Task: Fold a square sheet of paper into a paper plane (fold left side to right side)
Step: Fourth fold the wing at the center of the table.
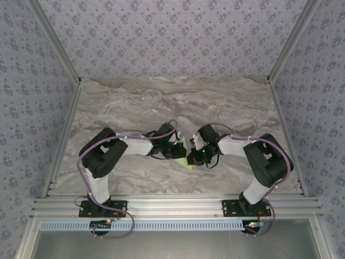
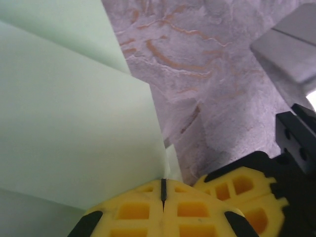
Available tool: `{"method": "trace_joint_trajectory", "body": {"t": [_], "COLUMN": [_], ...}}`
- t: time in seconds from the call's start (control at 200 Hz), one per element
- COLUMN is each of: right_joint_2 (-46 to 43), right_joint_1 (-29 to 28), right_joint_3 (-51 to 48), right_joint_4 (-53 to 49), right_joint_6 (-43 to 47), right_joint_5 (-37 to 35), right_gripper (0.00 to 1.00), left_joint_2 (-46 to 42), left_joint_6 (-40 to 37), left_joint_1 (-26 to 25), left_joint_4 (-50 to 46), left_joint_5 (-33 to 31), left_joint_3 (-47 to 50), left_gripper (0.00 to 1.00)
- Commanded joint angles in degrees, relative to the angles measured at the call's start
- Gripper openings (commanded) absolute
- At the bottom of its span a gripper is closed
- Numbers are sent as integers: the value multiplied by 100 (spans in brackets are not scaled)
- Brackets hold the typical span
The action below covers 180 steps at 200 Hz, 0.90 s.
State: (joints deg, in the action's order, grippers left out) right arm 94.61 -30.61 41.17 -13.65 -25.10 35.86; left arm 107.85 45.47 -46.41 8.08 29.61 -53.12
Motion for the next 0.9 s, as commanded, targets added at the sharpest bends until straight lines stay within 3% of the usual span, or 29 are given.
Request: {"method": "trace_joint_trajectory", "body": {"t": [0.0,0.265,0.894], "right_joint_2": [340,401,480], "right_joint_1": [39,20,-4], "right_joint_3": [-189,-105,-155], "right_joint_4": [-720,-1096,-1289], "right_joint_6": [29,186,284], "right_joint_5": [-1198,-1463,-1573], "right_gripper": [0,0,0], "left_joint_2": [163,348,641], "left_joint_6": [-78,-187,-1248], "left_joint_1": [51,356,1341], "left_joint_4": [280,478,-509], "left_joint_5": [109,138,312], "left_joint_3": [75,102,-760], "left_gripper": [2,2,2]}}
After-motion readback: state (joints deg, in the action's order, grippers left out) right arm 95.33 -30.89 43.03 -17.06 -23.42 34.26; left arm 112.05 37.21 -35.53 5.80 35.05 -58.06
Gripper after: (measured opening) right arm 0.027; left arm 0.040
